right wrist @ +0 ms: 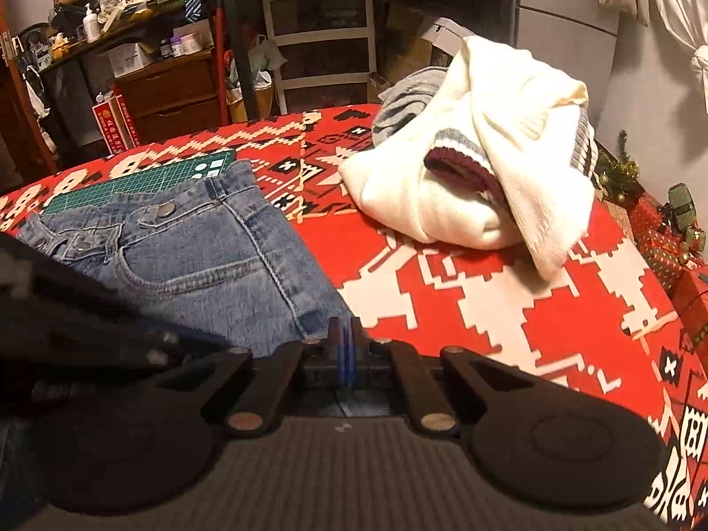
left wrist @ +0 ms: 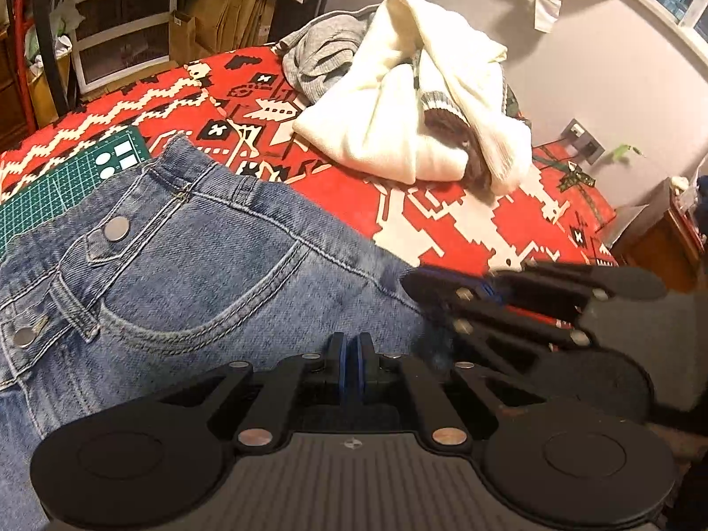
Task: Fold clothes
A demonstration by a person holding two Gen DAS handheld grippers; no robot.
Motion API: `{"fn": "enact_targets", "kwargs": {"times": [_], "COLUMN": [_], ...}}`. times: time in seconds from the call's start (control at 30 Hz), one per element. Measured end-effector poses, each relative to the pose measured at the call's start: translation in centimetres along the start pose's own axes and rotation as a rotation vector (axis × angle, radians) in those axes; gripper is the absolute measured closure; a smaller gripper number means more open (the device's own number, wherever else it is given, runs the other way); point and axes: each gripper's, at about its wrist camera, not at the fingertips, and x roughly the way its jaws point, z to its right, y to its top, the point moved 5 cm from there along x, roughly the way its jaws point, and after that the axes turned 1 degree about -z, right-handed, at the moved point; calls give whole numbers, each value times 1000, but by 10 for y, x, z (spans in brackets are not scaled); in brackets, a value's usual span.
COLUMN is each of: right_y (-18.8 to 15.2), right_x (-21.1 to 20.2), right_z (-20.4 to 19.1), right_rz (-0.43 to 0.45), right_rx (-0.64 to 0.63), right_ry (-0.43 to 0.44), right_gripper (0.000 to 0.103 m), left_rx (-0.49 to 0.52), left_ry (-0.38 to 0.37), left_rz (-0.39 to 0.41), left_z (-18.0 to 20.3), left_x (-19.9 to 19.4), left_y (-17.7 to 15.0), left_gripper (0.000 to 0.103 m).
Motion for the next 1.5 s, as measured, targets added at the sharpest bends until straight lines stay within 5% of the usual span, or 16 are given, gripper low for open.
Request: {"fn": "enact_targets", "kwargs": {"times": [0.43, 0.87, 1.5], "right_y": [-49, 17, 33], "right_x": [-56, -17, 33], "right_z": [36, -2, -20], "right_rz": [-36, 50, 42], "right_rx": [44, 86, 82], "right_ry": [-65, 103, 167], "right_gripper": [101, 101, 101], "left_rx": [83, 153, 79], "left_ry": [-10, 49, 24], "left_rz": [-16, 60, 93], "left_z": [13, -1, -51], "left_x": [2, -11, 34], "left_y": [7, 54, 92], "left_gripper": [98, 99, 101]}}
